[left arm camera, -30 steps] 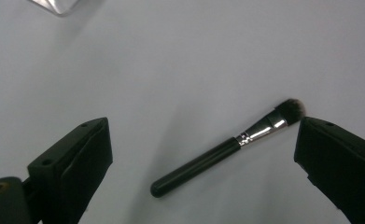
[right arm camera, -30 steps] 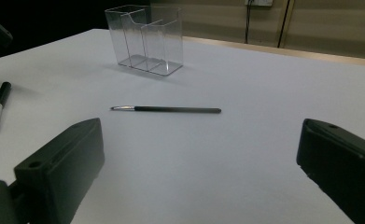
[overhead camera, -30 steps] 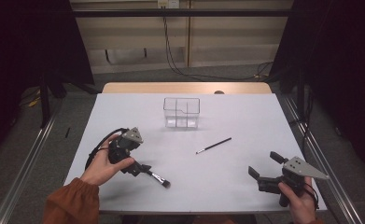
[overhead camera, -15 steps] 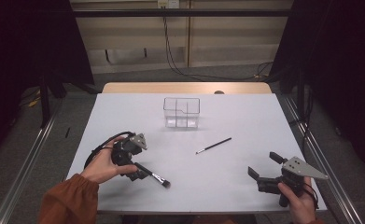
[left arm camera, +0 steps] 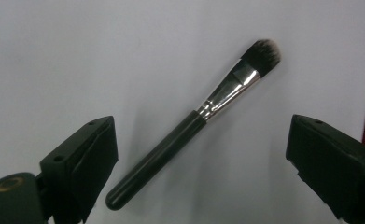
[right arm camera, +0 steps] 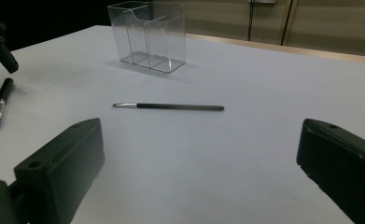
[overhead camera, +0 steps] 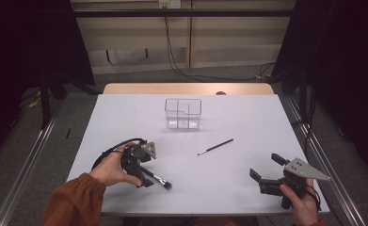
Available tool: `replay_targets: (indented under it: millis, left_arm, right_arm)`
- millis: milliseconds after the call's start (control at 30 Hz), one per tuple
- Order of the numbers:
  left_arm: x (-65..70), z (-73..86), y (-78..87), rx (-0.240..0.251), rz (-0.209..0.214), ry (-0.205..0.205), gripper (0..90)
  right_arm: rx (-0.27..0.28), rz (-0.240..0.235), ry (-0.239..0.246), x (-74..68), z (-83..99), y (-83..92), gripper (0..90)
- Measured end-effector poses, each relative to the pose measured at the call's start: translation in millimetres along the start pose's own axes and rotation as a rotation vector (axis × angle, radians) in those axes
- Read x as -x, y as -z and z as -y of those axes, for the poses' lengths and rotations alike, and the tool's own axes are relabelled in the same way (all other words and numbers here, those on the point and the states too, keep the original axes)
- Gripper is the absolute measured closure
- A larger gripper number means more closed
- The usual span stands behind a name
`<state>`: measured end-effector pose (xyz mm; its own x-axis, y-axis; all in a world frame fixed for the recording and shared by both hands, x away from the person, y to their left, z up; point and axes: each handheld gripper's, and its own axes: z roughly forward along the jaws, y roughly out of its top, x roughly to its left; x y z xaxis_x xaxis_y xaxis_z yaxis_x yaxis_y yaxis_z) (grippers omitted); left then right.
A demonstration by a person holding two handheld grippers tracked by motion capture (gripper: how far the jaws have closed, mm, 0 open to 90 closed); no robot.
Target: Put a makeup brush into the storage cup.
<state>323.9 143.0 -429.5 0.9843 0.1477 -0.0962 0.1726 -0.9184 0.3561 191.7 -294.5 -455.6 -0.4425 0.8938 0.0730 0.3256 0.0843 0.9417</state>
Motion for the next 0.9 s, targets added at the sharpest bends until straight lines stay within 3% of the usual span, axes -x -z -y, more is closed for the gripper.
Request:
replay_targets:
  millis: [200, 267, 433, 633, 700, 900]
  left_arm:
    - [-6.5, 6.7, 0.3, -0.019, -0.023, -0.007, 17.3]
    - [-7.6, 7.6, 1.2, -0.019, -0.033, -0.014, 23.8]
    - [-13.9, 11.0, -5.0, -0.058, -0.041, -0.009, 25.7]
    - [-21.2, 13.4, -7.5, -0.054, -0.043, 0.011, 26.7]
    - [-22.0, 13.8, -9.9, -0.066, -0.026, 0.002, 30.8]
    - [-20.2, 12.0, -12.9, -0.088, -0.032, -0.028, 35.7]
  right_arm:
    - [-0.001, -0.002, 0.000, 0.1, 0.3, -0.3, 0.3]
    - [-0.001, -0.002, 0.002, -0.1, 0.2, -0.5, 0.3]
    - [-0.004, -0.004, 0.006, -0.2, 0.3, -0.5, 0.3]
    - [-0.003, -0.004, 0.001, 0.1, 0.6, 0.1, 0.3]
    - [-0.003, -0.004, 0.002, 0.1, 0.5, 0.1, 0.3]
    - [-0.004, -0.006, 0.007, 0.0, 0.6, -0.2, 0.3]
